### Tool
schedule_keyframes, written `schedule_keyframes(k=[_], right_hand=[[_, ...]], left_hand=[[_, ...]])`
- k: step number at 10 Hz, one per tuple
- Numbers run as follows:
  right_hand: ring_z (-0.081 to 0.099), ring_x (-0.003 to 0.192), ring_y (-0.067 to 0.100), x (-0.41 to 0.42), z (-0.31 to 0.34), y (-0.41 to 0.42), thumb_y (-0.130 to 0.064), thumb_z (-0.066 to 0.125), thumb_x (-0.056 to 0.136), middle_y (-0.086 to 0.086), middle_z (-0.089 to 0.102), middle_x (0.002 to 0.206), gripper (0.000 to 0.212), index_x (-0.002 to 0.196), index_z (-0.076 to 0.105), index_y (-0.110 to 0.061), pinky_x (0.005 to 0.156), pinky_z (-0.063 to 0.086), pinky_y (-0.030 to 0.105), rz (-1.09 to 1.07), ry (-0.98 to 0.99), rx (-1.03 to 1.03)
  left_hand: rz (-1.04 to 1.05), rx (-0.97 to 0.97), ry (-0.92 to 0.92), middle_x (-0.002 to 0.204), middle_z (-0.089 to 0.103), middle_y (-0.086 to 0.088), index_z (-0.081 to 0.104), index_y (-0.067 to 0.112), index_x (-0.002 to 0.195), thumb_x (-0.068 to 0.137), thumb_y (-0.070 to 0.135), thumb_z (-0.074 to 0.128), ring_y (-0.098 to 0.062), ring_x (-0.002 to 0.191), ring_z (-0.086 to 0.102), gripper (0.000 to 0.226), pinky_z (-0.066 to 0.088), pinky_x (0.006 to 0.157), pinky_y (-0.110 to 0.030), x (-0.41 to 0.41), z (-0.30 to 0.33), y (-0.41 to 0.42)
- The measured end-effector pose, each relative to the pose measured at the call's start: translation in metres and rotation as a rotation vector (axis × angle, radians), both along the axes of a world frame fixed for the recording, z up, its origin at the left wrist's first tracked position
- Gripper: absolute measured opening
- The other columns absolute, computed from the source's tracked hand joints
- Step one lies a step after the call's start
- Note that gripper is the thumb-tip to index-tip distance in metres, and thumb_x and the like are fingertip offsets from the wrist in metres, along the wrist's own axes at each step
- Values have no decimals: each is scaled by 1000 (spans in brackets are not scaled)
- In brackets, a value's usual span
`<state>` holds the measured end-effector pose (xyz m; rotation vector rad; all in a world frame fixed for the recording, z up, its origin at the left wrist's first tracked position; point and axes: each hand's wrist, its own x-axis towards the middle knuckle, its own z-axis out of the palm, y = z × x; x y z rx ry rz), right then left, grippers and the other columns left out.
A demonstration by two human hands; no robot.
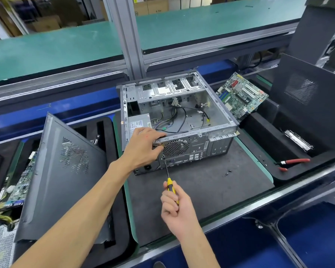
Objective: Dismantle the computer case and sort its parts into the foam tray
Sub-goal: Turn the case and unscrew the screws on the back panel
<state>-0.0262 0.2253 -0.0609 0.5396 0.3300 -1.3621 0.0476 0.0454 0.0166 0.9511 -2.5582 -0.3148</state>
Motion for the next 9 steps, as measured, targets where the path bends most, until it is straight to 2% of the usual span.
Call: schedule_keyframes(k=[1, 2, 3, 4, 5, 6, 7, 8, 9], right_hand=[[13, 39, 7, 5, 0, -1, -27, 54, 100, -3, 31, 49, 28, 99, 66, -1, 34, 13, 22, -38, -309, -97], [13, 37, 7, 3, 7, -10, -33, 54, 100, -4, 26, 49, 30, 82, 59, -9, 32, 11, 22, 79, 66, 14], [34, 42, 17, -4, 4, -13, -40, 43, 107, -3, 38, 53, 42, 78, 55, -13, 40, 29, 29, 341, 1228, 214], [56, 69, 23, -3, -2, -7, -47, 36, 107, 0, 63, 71, 45, 80, 56, -17, 65, 41, 37, 540, 2057, 330], [52, 58, 12, 1, -1, -5, -45, 36, 108, -11, 56, 62, 42, 83, 61, -20, 58, 41, 31, 453, 1722, 273], [45, 52, 13, -8, -1, -8, -29, 45, 107, 1, 50, 63, 38, 92, 68, -3, 50, 37, 25, 171, 654, 95], [39, 43, 11, -13, -7, 0, -20, 53, 105, 4, 46, 62, 22, 98, 62, -1, 40, 33, 22, 32, -39, -76], [18, 31, 6, -8, -5, 1, -23, 53, 102, -2, 32, 44, 22, 101, 60, -2, 32, 14, 20, 37, -191, -145], [21, 29, 7, -12, 0, -9, -26, 52, 101, -5, 28, 43, 26, 92, 64, -4, 31, 13, 20, 192, 371, 5]], left_hand=[[6, 6, -8, 117, 70, 0, 66, 24, 127, 86, 26, 67, -21, 116, 55, 42, 22, 107, -34, 0, 0, -1], [5, 23, -3, 117, 69, 1, 66, 24, 127, 85, 28, 65, -20, 116, 54, 41, 20, 105, -30, 0, 0, -2], [4, 20, -6, 116, 70, 1, 67, 24, 125, 83, 33, 59, -20, 115, 55, 44, 21, 106, -31, 0, 0, -1], [7, -2, -5, 116, 71, 1, 67, 22, 124, 82, 33, 59, -19, 114, 55, 45, 22, 106, -31, 0, -1, -1], [7, -9, 2, 117, 71, 2, 68, 22, 124, 81, 33, 59, -19, 114, 55, 45, 21, 105, -29, 0, -1, 0], [10, -8, 2, 117, 71, 3, 68, 22, 123, 81, 32, 59, -18, 114, 55, 45, 21, 105, -29, 0, -1, 0], [13, -3, 3, 117, 71, 4, 68, 23, 123, 81, 33, 59, -17, 114, 55, 44, 22, 105, -29, 0, -1, 1], [18, 5, -15, 118, 70, 4, 67, 23, 124, 81, 34, 58, -17, 115, 55, 45, 23, 106, -30, 0, -1, 0], [19, 17, -19, 118, 70, 4, 67, 23, 125, 81, 35, 58, -17, 116, 54, 46, 23, 107, -31, 0, -1, -1]])
